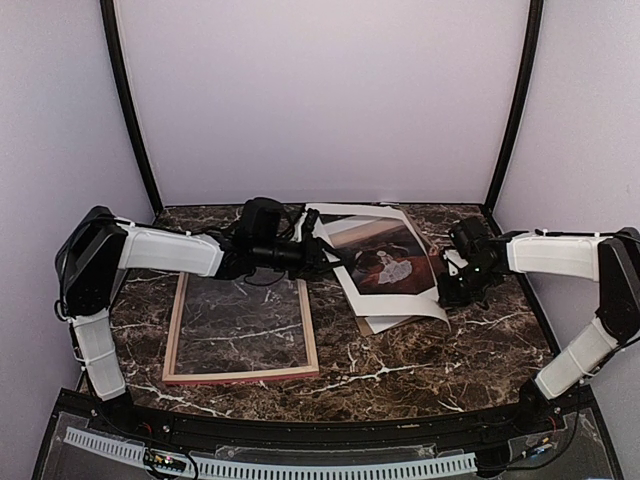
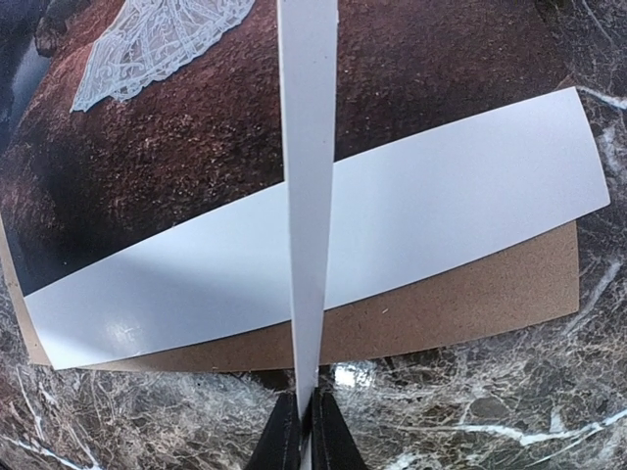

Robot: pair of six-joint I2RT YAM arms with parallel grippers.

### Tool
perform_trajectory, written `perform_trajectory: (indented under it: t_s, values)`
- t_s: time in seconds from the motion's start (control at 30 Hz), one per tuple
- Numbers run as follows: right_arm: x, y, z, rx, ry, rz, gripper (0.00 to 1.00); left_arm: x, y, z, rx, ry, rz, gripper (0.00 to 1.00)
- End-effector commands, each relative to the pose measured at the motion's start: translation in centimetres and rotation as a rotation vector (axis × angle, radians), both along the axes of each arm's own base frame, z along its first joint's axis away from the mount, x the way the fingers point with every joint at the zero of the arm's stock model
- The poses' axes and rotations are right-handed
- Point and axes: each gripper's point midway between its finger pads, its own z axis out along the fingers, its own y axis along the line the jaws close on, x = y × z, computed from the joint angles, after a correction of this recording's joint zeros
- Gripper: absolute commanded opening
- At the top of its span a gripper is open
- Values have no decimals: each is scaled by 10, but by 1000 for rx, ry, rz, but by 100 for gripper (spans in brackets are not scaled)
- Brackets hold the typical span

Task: Put the photo into the frame
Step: Pass from the right arm to the left, then place the mat board on the glass panel.

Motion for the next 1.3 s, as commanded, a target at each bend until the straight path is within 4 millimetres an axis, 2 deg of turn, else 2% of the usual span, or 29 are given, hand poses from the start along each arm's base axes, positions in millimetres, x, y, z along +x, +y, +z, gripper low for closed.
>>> perform_trajectory:
  t_s: [0.0, 0.1, 0.23, 0.3, 0.47, 0.53, 0.57, 0.6, 0.63, 0.67, 0.7, 0.73, 0.77, 0.8, 0.97, 1.1, 1.27]
  values:
    - [4, 3, 6, 6, -40, -8, 8, 2, -3, 6, -19, -8, -15, 27]
    - [5, 5, 10, 11, -50, -4, 14, 2, -2, 4, -11, -6, -15, 14]
    - [6, 11, 24, 47, -77, 8, 36, 1, 1, 9, 9, -26, -34, 0]
    - [7, 17, 39, 85, -102, 19, 48, -2, 4, 15, 31, -40, -54, 0]
    - [13, 38, 89, 221, -191, 67, 66, -18, 27, 23, 85, -31, -124, 0]
    - [16, 40, 105, 240, -229, 69, 70, -33, 46, 32, 108, -15, -155, 0]
    - [18, 40, 111, 240, -247, 68, 71, -39, 53, 29, 124, -18, -169, 0]
    - [19, 39, 114, 236, -256, 66, 72, -45, 67, 37, 141, -11, -161, 0]
    - [21, 38, 115, 230, -263, 66, 72, -48, 75, 33, 169, -25, -163, 0]
    - [23, 37, 115, 222, -265, 66, 72, -54, 91, 39, 198, -14, -149, 0]
    - [24, 38, 113, 216, -262, 67, 72, -52, 103, 36, 239, -37, -126, 0]
    - [25, 38, 110, 213, -255, 70, 72, -61, 118, 39, 277, -20, -117, 0]
    - [26, 40, 106, 214, -247, 74, 73, -58, 131, 37, 316, -37, -88, 0]
    - [27, 42, 103, 219, -240, 79, 72, -67, 144, 41, 344, -38, -86, 0]
    - [32, 52, 88, 246, -207, 96, 72, -79, 201, 36, 471, 7, 2, 0]
    - [37, 56, 79, 251, -193, 104, 73, -91, 247, 21, 623, 90, 66, 0]
    - [40, 58, 67, 236, -173, 116, 73, -86, 301, 4, 810, 148, 201, 0]
